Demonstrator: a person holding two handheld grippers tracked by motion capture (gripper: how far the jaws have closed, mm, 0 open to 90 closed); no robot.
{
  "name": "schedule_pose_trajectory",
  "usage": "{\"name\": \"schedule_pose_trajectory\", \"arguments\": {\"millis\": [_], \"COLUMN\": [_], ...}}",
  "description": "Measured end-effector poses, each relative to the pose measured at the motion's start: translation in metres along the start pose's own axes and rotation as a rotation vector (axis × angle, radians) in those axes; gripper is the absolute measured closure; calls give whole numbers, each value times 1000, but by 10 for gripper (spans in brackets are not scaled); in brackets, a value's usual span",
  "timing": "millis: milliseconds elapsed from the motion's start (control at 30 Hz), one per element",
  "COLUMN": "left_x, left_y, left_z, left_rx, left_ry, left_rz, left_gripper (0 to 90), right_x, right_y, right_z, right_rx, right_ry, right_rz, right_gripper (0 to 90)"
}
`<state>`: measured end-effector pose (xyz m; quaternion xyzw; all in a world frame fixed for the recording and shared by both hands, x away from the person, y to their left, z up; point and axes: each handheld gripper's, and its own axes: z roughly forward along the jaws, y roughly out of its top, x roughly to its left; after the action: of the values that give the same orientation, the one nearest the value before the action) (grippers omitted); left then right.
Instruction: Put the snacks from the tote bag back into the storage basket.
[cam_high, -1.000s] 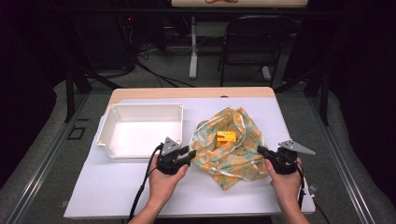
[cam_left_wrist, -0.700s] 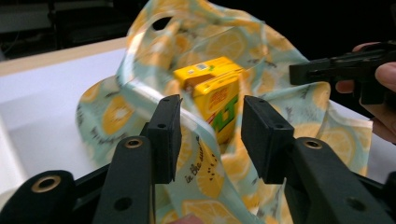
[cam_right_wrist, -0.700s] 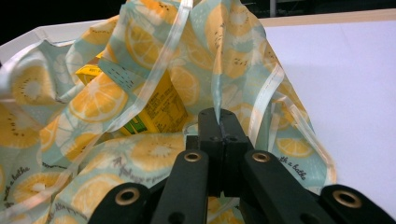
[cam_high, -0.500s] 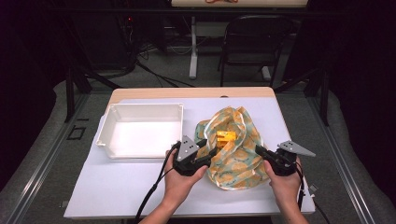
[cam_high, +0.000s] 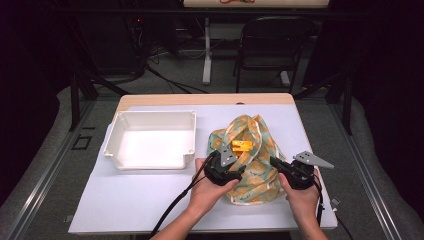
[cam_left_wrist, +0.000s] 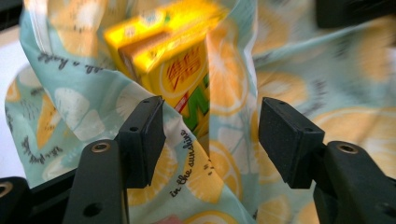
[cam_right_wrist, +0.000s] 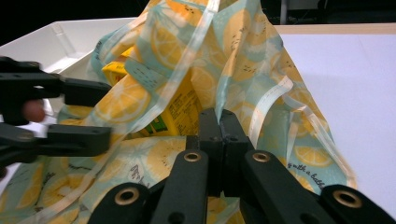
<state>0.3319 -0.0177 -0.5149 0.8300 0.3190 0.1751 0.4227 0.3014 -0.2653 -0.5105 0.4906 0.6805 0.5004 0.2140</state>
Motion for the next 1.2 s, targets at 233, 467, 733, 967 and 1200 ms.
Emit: {"name": "schedule_pose_trajectory", "arguments": {"millis": [233,467,733,967,1200], "left_x": [-1,29,48,53,62], "left_y": [-2,0,-26,-54,-71], "left_z": [1,-26,-19,-10,-14], "left_rx": [14,-127,-35,58,89], "left_ry": [2,2,42,37,29], "left_rz": [-10,-177,-306,-381,-419], "left_gripper": [838,898,897,898,896], "right_x": [1,-3,-7,-19,-48], "right_y": [-1,1,-1,-7,-19], "right_z": [0,-3,2,10,19], "right_rx": [-2,-11,-6,46,174], "right_ry": [3,-2,-13,-49,-176], "right_rz": [-5,-3,8,32,113], "right_gripper": [900,900,900,900,900]}}
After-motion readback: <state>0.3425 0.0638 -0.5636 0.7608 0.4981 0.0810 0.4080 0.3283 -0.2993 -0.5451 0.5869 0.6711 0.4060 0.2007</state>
